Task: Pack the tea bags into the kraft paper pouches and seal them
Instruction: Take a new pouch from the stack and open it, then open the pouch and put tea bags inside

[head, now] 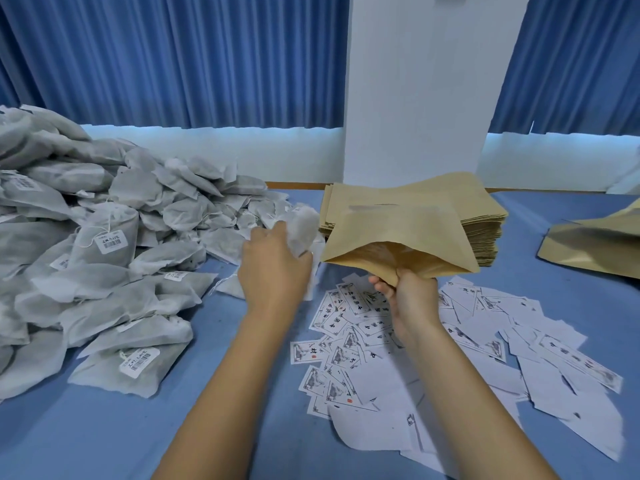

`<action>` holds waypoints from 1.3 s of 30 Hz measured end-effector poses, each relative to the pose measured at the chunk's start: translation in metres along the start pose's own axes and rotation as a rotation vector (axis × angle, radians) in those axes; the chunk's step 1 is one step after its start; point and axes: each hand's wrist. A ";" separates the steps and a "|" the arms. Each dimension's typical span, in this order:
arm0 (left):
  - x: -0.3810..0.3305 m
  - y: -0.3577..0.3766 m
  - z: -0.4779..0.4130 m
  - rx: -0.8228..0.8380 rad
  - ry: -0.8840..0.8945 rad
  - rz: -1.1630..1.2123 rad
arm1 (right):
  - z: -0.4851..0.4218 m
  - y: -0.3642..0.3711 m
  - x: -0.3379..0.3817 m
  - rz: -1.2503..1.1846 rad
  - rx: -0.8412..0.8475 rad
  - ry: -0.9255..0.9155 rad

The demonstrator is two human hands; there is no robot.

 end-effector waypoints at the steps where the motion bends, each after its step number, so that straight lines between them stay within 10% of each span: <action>1: 0.002 -0.013 -0.004 0.054 -0.050 0.244 | -0.001 0.000 0.000 0.004 0.004 0.000; 4: 0.002 -0.045 -0.004 0.561 -0.104 1.006 | 0.000 0.003 -0.003 0.028 0.014 -0.004; 6: -0.011 -0.041 0.003 0.760 -0.084 1.107 | -0.001 0.005 -0.005 0.072 -0.017 -0.010; 11: -0.050 0.003 0.011 0.717 -0.212 0.990 | -0.002 -0.002 -0.014 0.153 0.033 0.034; 19: -0.065 0.020 -0.017 0.547 -0.494 1.637 | 0.006 0.005 -0.010 0.065 0.071 -0.072; 23: -0.076 0.045 -0.029 0.135 0.054 0.762 | 0.006 0.009 -0.012 0.125 0.037 -0.075; 28: -0.082 0.082 -0.028 0.422 0.565 -0.391 | 0.005 0.008 -0.022 0.279 0.001 -0.026; 33: -0.089 0.065 -0.031 0.441 0.596 0.143 | 0.002 0.003 -0.014 0.153 0.020 0.081; 39: -0.085 0.069 -0.025 0.204 0.474 -0.226 | 0.010 0.005 -0.020 0.160 0.039 0.049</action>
Point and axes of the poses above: each hand's wrist, its own z-axis away from the middle knuckle, its own y-axis out of the palm, x = y × z, and after that the axes turned 11 degrees about y, right-handed
